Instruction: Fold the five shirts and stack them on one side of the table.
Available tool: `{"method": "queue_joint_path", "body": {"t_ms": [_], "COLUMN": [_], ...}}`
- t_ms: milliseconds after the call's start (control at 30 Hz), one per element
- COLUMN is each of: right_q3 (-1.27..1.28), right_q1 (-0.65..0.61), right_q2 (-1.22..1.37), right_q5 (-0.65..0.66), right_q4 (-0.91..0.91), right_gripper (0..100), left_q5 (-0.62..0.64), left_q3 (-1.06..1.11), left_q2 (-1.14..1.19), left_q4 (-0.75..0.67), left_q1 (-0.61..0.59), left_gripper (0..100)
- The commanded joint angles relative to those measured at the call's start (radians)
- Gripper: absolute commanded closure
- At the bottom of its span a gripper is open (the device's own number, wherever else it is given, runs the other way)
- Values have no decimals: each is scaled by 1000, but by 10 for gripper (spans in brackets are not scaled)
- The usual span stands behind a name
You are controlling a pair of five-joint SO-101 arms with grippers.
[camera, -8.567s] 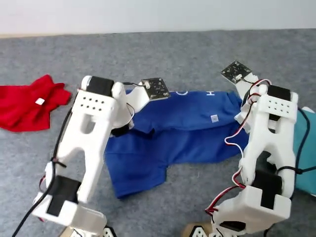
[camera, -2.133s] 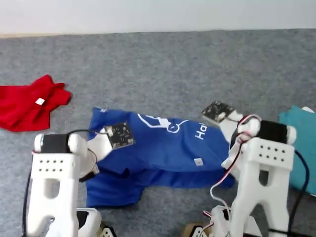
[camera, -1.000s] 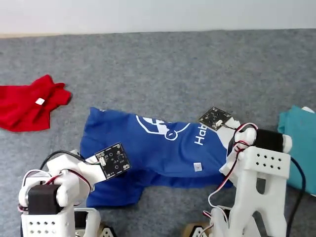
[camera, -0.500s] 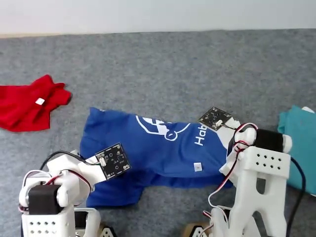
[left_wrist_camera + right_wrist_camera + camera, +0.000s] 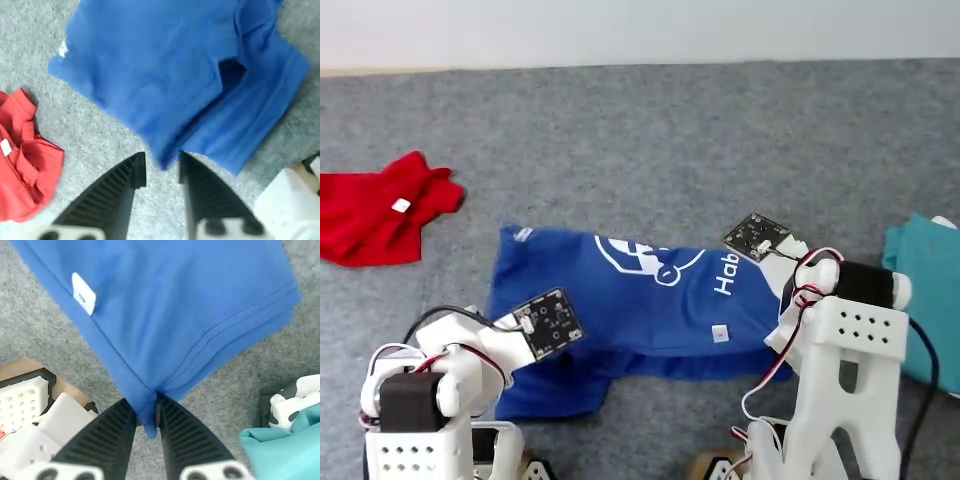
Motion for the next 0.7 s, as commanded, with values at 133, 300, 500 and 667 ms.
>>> {"method": "queue_joint_path", "body": {"t_ms": [133, 300, 500, 667], "right_q3": [-12, -11, -12, -20], "right_q1": [-5, -2, -5, 13], "right_q2": [-30, -30, -30, -31], "right_q5": [5, 5, 9, -18], "right_q4": [-10, -8, -2, 19], "right_gripper": [987, 987, 981, 858], "left_q5": [38, 40, 94, 256], "left_q3": [-33, -99, -120, -127], "left_q2": [-5, -5, -5, -5], "left_q4": [9, 17, -14, -68], "left_q1": [6, 8, 5, -2], "left_gripper": [844, 844, 848, 848]}}
